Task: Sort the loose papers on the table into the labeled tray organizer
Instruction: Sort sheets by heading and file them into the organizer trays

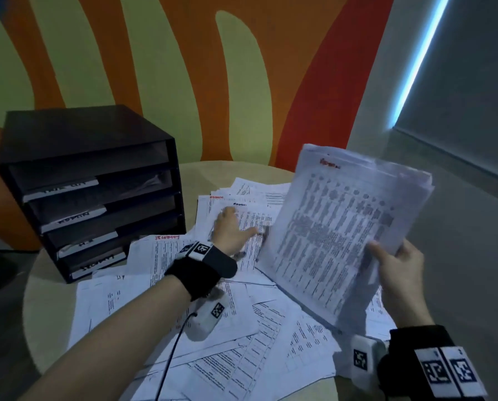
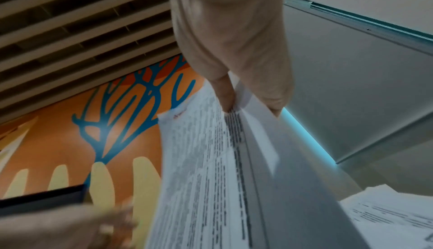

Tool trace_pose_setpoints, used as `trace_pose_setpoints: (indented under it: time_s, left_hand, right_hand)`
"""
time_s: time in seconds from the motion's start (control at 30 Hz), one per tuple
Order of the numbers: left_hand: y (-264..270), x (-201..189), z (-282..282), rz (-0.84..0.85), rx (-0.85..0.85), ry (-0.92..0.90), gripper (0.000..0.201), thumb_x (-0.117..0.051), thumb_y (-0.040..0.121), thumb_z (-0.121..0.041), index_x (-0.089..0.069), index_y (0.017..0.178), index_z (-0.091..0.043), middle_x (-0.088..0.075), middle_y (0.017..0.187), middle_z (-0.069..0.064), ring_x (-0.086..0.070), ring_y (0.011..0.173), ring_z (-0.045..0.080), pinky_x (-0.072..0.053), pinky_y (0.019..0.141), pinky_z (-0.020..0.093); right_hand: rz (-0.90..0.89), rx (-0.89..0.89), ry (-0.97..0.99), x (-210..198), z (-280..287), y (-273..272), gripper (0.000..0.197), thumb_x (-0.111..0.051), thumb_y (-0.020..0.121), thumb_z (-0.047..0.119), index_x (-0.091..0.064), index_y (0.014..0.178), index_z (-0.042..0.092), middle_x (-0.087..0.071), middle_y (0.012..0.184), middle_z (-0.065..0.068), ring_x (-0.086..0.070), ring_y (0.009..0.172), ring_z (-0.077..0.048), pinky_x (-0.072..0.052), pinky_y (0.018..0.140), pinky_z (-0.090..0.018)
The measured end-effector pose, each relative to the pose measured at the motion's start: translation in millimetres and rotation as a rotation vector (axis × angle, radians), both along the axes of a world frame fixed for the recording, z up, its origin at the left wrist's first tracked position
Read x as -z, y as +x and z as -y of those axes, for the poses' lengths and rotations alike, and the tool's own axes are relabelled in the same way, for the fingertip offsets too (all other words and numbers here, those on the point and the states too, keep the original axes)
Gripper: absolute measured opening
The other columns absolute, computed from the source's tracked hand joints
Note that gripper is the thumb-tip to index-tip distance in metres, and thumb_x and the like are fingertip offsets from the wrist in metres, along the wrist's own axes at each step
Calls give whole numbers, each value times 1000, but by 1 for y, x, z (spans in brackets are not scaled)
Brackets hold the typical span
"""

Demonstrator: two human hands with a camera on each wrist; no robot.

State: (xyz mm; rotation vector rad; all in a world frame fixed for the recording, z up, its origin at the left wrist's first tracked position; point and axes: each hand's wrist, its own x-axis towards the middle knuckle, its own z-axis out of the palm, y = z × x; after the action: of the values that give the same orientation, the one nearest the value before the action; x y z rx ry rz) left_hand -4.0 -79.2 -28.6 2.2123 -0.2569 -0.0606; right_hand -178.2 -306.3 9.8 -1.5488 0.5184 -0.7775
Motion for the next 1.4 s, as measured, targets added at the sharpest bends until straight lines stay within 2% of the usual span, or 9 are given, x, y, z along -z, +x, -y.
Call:
trace_pose_setpoints:
  time_s: [0.37, 0.53, 0.63, 0.83, 0.9, 0.97, 1.1, 1.27, 1.4]
  left_hand:
    - [40, 28, -38, -272, -132, 582, 124, -86, 67, -38, 0, 147, 4, -24, 148, 27, -29, 137, 40, -36, 108, 48]
    - [51, 32, -36, -274, -212, 397, 87, -72, 80, -10, -17, 146, 6, -47, 133, 26, -55, 116, 36, -50, 94, 41]
    - [51, 33, -43, -189, -199, 358, 14, -68, 80, -4, -54, 79, -1, -57, 82, 12, -59, 75, 27, -48, 65, 32]
    - [58, 40, -48, -170, -220, 148, 33, -66, 64, 17, -46, 52, -7, -43, 67, 10, -45, 63, 24, -33, 55, 26]
    - [57, 38, -47, -205, -225, 93, 13, -65, 67, 22, -60, 79, 17, -61, 97, 21, -62, 92, 32, -45, 65, 29]
    - [56, 37, -43, -244, -232, 42, 50, -65, 71, 20, -53, 120, 16, -56, 124, 24, -56, 113, 37, -52, 84, 37]
    - [58, 34, -45, -377, -213, -171, 86, -79, 70, -3, -30, 140, 7, -53, 117, 11, -60, 108, 31, -51, 80, 29]
    - [53, 24, -49, -294, -93, 109, 19, -64, 85, -8, -54, 101, -6, -50, 84, 11, -48, 78, 23, -38, 69, 28]
    - [64, 12, -52, -36, -130, -236, 20, -44, 75, -10, -59, 82, 1, -50, 72, 14, -50, 67, 23, -36, 60, 32]
  right_hand:
    - [-106, 97, 180, 19, 24, 0, 29, -58, 91, -4, -59, 120, 1, -63, 106, -14, -61, 88, -28, -44, 81, -35]
    - [-114, 97, 209, 24, 26, 2, 31, -57, 91, -7, -59, 120, 3, -62, 105, -13, -58, 74, -14, -43, 83, -34]
    - [-130, 102, 220, 27, 29, 3, 31, -57, 91, -7, -59, 120, 2, -62, 105, -14, -59, 75, -15, -43, 84, -35]
    - [-150, 95, 198, 30, 31, 3, 29, -58, 90, -6, -60, 116, 6, -64, 102, -12, -61, 89, -28, -45, 85, -36]
    - [-163, 95, 189, 31, 31, 4, 28, -59, 90, -6, -61, 115, 7, -65, 98, -9, -61, 90, -28, -46, 85, -37]
    - [-175, 94, 178, 32, 32, 4, 27, -59, 90, -5, -61, 114, 8, -65, 98, -10, -61, 91, -29, -47, 86, -39]
    - [-198, 85, 153, 35, 34, 3, 27, -59, 89, -4, -61, 115, 4, -65, 107, -16, -62, 97, -33, -48, 93, -46]
    - [-206, 51, 141, 36, 31, 3, 26, -56, 90, -7, -61, 111, 8, -64, 105, -14, -61, 94, -31, -48, 89, -42]
    - [-244, 40, 146, 42, 30, 6, 28, -56, 91, -6, -61, 114, 8, -65, 105, -13, -62, 95, -33, -50, 92, -47]
